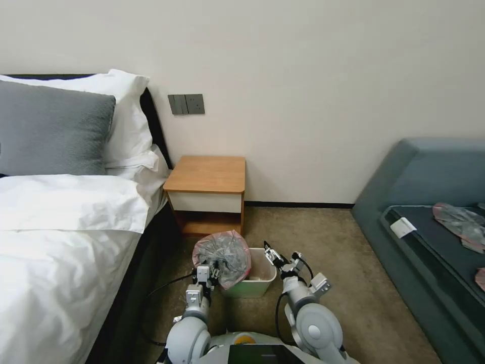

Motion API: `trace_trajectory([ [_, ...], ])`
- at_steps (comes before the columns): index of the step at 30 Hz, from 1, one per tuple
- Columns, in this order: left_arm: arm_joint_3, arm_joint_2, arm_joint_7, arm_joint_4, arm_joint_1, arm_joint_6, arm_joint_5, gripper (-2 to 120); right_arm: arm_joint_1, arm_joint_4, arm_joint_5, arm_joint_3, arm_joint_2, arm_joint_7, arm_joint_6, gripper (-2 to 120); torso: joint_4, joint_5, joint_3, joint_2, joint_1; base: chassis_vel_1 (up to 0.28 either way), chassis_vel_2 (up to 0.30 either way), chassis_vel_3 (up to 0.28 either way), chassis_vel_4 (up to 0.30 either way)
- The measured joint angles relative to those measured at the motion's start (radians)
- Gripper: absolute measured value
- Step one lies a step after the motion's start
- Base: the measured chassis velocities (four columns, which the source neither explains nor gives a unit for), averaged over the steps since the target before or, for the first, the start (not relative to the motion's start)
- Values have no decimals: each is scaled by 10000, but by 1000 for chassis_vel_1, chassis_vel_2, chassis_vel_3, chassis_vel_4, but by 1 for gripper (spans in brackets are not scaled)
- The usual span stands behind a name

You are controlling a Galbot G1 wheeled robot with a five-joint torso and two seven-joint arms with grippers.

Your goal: Pick up the garbage bag from the table and place it over the trash can.

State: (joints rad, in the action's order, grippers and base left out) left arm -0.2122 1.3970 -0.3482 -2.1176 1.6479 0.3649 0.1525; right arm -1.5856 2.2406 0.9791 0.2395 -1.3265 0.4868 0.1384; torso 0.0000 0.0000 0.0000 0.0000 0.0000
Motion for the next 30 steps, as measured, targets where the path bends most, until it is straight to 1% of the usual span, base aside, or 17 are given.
trace_trajectory([
  [2, 60, -20, -57, 53, -175, 159, 128, 43, -7, -7, 0, 21, -11, 0, -13, 100, 0, 0, 0, 0, 0, 0, 0, 0, 0],
  [6, 148, -66, -166, 130, -434, 389, 279, 42, -61, -21, -21, 51, -33, 2, -19, 100, 0, 0, 0, -1, 0, 0, 0, 0, 0],
  [12, 206, -170, -314, 171, -687, 776, 550, 43, -109, -99, -90, 76, -122, 3, -38, 100, 1, 0, 0, -1, 0, 0, 0, 0, 0],
  [14, 229, -226, -397, 182, -834, 982, 766, 43, -134, -128, -134, 79, -190, 3, -55, 100, 0, 0, 0, -1, 0, 0, 0, 0, 0],
  [15, 252, -261, -513, 187, -958, 1196, 984, 43, -162, -164, -186, 81, -244, 2, -73, 100, 1, 0, 0, -1, 0, 0, 0, 0, 0],
  [17, 261, -270, -561, 191, -1008, 1278, 1077, 43, -171, -182, -214, 84, -267, 1, -84, 100, 0, 0, 0, -1, 0, 0, 0, 0, 0],
  [20, 321, -323, -784, 239, -1278, 1655, 1508, 43, -250, -238, -343, 110, -369, -8, -146, 100, 0, 0, 0, -1, 1, 0, 0, 0, 0],
  [22, 341, -333, -824, 259, -1336, 1713, 1606, 43, -267, -240, -365, 123, -386, -10, -155, 100, 0, 0, 0, -1, 0, 0, 0, 0, 0],
  [25, 439, -361, -994, 319, -1505, 1930, 2025, 43, -322, -244, -421, 201, -418, -13, -186, 100, 0, 0, 0, -1, 0, 0, 0, 0, 0],
  [30, 513, -348, -1131, 445, -1565, 2057, 2144, 43, -408, -232, -490, 279, -463, -14, -243, 100, 0, 0, 0, -1, 0, 0, 0, 0, 0],
])
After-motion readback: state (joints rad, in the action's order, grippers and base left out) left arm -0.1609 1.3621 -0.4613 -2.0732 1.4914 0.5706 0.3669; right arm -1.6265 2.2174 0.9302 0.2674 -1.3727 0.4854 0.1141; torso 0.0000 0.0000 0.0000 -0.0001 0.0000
